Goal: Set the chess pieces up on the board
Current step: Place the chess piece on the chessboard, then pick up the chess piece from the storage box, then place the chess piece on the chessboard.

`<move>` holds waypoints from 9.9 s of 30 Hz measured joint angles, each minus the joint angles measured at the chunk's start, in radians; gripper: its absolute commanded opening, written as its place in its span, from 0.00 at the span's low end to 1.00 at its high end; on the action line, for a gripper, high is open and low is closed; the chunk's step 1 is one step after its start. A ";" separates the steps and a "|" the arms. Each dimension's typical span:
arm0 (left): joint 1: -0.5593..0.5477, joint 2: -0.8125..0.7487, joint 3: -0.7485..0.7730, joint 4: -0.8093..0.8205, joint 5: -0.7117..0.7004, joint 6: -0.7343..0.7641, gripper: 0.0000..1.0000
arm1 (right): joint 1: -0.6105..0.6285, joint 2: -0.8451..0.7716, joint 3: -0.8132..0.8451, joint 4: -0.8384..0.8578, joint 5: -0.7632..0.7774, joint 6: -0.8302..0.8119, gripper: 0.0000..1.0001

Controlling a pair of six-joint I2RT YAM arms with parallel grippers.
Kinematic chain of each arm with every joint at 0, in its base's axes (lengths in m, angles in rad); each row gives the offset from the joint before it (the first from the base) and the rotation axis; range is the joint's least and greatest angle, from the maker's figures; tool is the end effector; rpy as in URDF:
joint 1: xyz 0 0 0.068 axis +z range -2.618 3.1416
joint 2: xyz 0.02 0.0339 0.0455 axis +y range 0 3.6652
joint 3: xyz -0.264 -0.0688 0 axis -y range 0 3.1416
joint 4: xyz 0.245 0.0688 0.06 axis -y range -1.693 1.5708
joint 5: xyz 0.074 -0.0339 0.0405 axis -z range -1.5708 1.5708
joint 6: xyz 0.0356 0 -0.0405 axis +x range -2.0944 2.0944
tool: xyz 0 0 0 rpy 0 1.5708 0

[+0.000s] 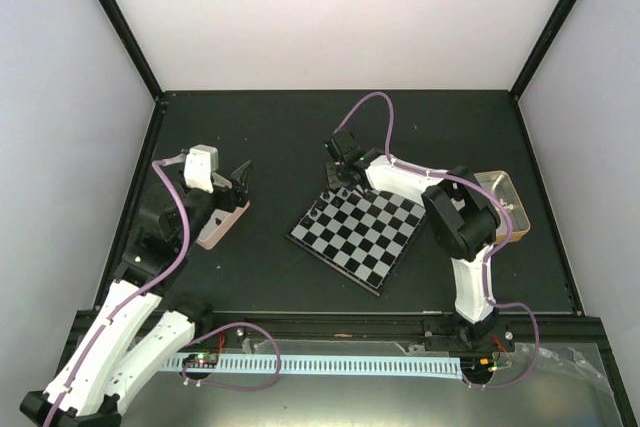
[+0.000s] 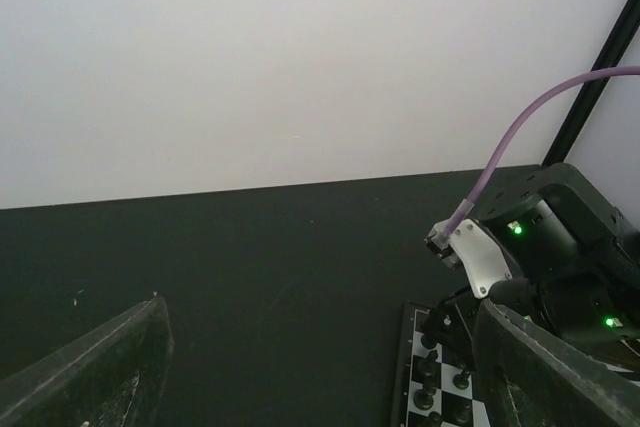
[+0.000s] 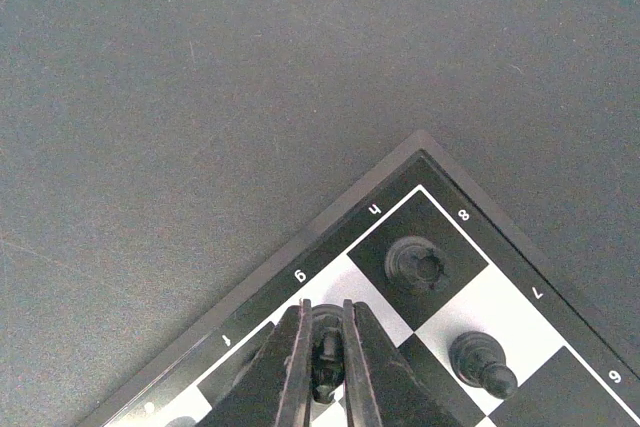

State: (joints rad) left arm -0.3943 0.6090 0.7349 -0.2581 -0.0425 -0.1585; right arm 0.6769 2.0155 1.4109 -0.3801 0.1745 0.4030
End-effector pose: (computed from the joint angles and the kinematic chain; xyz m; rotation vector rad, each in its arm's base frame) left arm 0.1369 -0.0553 0.3404 0.1702 1.7086 -0.3752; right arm 0.3387 0.2643 0.1711 -0.2809 2.5300 0.2038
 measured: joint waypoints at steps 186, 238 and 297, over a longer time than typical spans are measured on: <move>0.563 0.977 0.126 -0.335 0.023 -0.413 0.11 | 0.000 -0.625 -0.477 0.051 -0.266 0.177 0.26; 0.052 0.422 0.181 0.185 1.249 -0.043 0.17 | 0.029 -0.721 -0.215 0.250 -0.943 0.341 0.40; 0.052 0.098 0.124 -0.007 0.172 -0.085 0.77 | 0.417 -0.246 -0.439 0.449 0.006 -0.205 0.05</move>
State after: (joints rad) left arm -0.3420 0.7071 0.8593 -0.2653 0.1299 -0.2436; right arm 1.0935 1.7695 0.9714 0.0689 0.1802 0.1982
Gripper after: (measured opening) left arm 0.767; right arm 0.078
